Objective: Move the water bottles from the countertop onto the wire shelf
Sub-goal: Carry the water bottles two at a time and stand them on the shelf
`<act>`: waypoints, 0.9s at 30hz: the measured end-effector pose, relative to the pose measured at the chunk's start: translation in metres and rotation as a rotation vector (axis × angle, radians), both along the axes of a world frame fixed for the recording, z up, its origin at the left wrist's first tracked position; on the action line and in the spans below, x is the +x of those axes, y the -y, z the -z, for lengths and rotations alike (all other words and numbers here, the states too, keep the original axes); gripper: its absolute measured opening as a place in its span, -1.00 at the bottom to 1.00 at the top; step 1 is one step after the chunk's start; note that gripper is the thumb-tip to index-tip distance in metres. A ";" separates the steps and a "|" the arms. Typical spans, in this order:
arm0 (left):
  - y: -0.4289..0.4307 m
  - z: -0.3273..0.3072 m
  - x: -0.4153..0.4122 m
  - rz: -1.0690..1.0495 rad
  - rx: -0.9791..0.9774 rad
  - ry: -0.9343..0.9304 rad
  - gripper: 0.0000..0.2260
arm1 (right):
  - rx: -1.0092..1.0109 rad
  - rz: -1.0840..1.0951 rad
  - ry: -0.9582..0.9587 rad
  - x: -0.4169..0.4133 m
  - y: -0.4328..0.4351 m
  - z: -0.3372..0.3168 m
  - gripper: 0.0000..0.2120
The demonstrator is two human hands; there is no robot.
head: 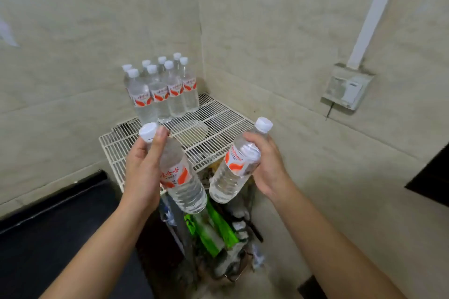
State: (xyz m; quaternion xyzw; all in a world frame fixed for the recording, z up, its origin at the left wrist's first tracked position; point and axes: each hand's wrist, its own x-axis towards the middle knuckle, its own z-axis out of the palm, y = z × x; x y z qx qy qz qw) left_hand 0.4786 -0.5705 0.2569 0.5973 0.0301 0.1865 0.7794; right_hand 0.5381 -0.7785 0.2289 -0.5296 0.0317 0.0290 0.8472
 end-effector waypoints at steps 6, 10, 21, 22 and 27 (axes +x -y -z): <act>0.004 -0.008 0.054 -0.181 0.031 -0.003 -0.63 | 0.022 -0.128 0.015 0.083 -0.003 -0.013 -0.59; -0.010 -0.007 0.088 -0.270 0.089 -0.001 -0.67 | 0.037 -0.220 -0.018 0.127 -0.030 -0.012 -0.62; -0.105 0.014 0.183 -0.327 0.182 -0.048 -0.63 | -0.380 -0.322 0.142 0.223 -0.146 -0.005 -0.46; -0.110 0.018 0.191 -0.321 0.184 -0.055 -0.67 | -0.473 -0.321 0.182 0.231 -0.153 -0.004 -0.39; -0.117 0.031 0.221 -0.343 0.250 -0.064 -0.71 | -0.730 -0.297 0.346 0.257 -0.177 -0.002 -0.20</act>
